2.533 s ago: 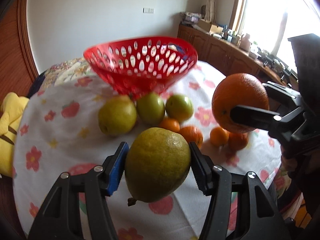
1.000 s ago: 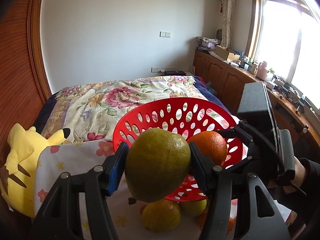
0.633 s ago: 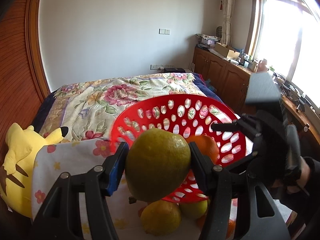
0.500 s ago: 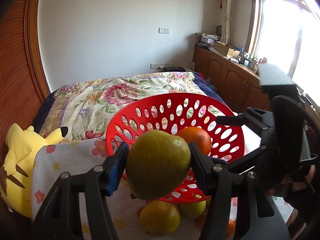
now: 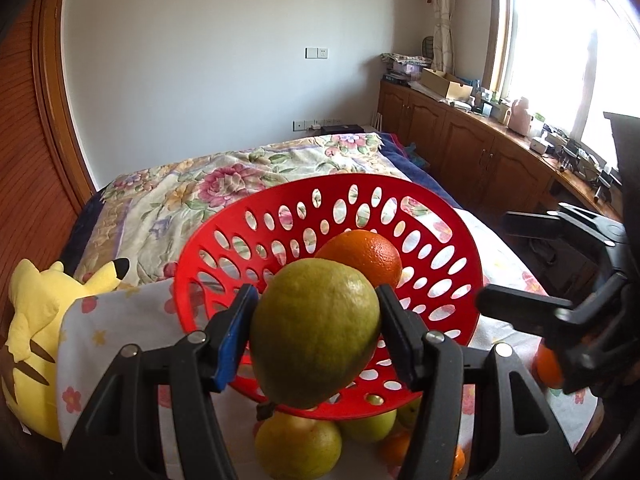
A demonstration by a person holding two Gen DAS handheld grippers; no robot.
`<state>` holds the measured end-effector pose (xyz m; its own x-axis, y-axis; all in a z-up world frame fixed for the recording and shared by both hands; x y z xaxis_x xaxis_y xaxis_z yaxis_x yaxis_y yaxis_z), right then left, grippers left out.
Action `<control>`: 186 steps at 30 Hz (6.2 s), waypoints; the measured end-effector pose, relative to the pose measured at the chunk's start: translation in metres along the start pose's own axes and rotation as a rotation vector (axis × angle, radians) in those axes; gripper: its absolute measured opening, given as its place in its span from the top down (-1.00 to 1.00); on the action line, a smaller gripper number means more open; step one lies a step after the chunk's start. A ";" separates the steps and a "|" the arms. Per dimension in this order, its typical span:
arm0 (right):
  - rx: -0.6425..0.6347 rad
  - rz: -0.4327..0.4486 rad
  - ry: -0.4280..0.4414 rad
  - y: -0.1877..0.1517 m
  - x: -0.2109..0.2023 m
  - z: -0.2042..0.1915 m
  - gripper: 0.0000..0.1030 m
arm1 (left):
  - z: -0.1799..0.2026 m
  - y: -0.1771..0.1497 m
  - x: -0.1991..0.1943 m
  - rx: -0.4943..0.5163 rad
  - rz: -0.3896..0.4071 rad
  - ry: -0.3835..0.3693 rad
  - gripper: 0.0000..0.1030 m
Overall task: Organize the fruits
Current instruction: 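Carry the pear and orange over the red basket and open both tools, then grasp another large orange with the right tool while the left tool withdraws, then close the left tool on the orange in front of the limes, then carry both oranges over the red basket and open both tools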
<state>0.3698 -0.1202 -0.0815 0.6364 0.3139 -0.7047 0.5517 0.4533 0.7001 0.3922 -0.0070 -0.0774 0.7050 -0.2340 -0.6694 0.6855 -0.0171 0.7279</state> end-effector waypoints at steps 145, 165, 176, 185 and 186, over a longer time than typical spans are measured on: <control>0.123 -0.026 -0.041 -0.120 -0.064 -0.003 -0.65 | 0.040 -0.095 -0.079 -0.029 0.051 -0.078 0.18; 0.053 0.098 0.006 -0.041 -0.069 -0.007 -0.65 | 0.027 -0.064 -0.071 -0.047 0.095 -0.074 0.18; -0.019 0.099 0.066 0.012 -0.022 -0.024 -0.65 | -0.001 -0.038 -0.060 -0.060 0.120 -0.034 0.18; -0.054 0.041 0.095 0.010 0.014 -0.039 -0.65 | -0.018 -0.033 -0.045 -0.070 0.104 -0.010 0.18; -0.062 0.032 0.093 0.009 0.018 -0.041 -0.65 | -0.018 -0.033 -0.043 -0.072 0.101 -0.009 0.18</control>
<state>0.3639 -0.0762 -0.0929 0.5988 0.4036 -0.6918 0.4955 0.4919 0.7159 0.3432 0.0215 -0.0753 0.7698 -0.2401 -0.5914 0.6224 0.0771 0.7789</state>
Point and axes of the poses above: each gripper's, at about its wrist camera, not at the fingertips, and x roughly the way its jaws point, z to its right, y to its top, the point moved 8 cm from there along x, roughly the way its jaws point, and after that the axes turned 7 degrees about -x, right-handed, at the moved point
